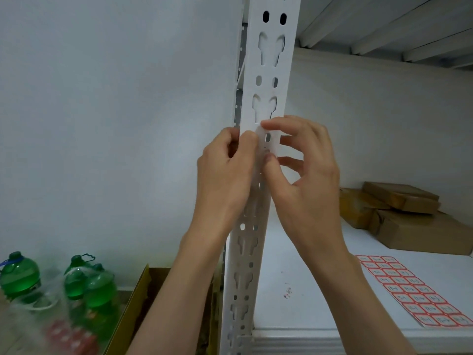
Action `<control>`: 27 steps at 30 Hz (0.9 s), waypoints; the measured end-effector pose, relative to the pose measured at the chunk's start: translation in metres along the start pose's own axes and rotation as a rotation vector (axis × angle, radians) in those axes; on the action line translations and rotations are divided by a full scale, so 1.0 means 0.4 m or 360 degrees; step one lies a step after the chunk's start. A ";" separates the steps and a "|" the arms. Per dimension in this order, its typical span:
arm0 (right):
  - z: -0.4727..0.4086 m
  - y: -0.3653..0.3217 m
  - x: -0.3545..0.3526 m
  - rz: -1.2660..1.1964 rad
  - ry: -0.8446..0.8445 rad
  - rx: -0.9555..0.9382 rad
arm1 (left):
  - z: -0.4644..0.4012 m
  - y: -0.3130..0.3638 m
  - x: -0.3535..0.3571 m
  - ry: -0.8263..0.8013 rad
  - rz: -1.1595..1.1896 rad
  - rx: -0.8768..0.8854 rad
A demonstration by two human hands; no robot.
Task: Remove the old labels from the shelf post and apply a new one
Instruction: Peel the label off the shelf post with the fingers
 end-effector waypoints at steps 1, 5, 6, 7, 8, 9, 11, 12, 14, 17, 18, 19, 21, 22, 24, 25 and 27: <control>0.001 0.000 0.001 0.0000 0.0004 0.0006 | 0.003 -0.001 0.008 -0.0013 -0.0012 -0.0031; 0.000 0.001 -0.001 -0.0005 0.0008 0.0015 | -0.004 -0.012 0.023 -0.0027 -0.0010 -0.0159; 0.000 0.002 -0.001 -0.0007 0.0007 0.0017 | -0.005 -0.013 0.025 -0.0028 -0.0001 -0.0176; 0.000 0.003 0.000 -0.0007 0.0006 0.0019 | -0.005 -0.013 0.028 -0.0029 0.0005 -0.0189; 0.000 0.004 0.001 -0.0002 0.0005 0.0017 | -0.005 -0.011 0.030 -0.0030 0.0011 -0.0197; -0.001 0.006 0.002 0.0006 0.0005 0.0014 | -0.003 -0.009 0.032 -0.0031 0.0010 -0.0203; -0.001 0.007 0.002 0.0010 0.0005 0.0016 | -0.003 -0.010 0.035 -0.0041 -0.0016 -0.0190; -0.001 0.007 0.002 0.0007 0.0005 0.0018 | -0.005 -0.011 0.035 -0.0048 -0.0036 -0.0182; 0.000 0.006 0.001 -0.0001 0.0002 0.0020 | -0.007 -0.013 0.036 -0.0071 -0.0063 -0.0172; -0.001 0.004 0.000 -0.0002 0.0002 0.0019 | -0.012 -0.018 0.039 -0.0096 -0.0088 -0.0167; -0.001 0.004 0.000 0.0003 0.0004 0.0019 | -0.012 -0.020 0.040 -0.0103 -0.0074 -0.0173; -0.002 0.005 -0.001 0.0005 0.0005 0.0020 | -0.011 -0.021 0.042 -0.0114 -0.0064 -0.0173; -0.001 0.004 -0.001 -0.0008 0.0005 0.0028 | -0.010 -0.021 0.046 -0.0139 -0.0083 -0.0147; 0.000 0.004 -0.001 -0.0012 0.0005 0.0030 | -0.009 -0.022 0.048 -0.0142 -0.0090 -0.0143; 0.000 0.004 -0.001 -0.0004 0.0007 0.0025 | -0.010 -0.024 0.050 -0.0132 -0.0086 -0.0154; 0.000 0.003 -0.001 0.0001 0.0009 0.0021 | -0.011 -0.024 0.051 -0.0130 -0.0084 -0.0154; 0.000 0.005 0.000 0.0009 0.0011 0.0020 | -0.014 -0.022 0.051 -0.0130 -0.0090 -0.0143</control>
Point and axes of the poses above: each hand's wrist, its own z-axis away from the middle knuckle, its own x-axis out of the palm, y = z × x, the point moved 9 cm from there along -z, towards the middle knuckle, and after that the axes turned 11 degrees about y, right-handed, at the moved point
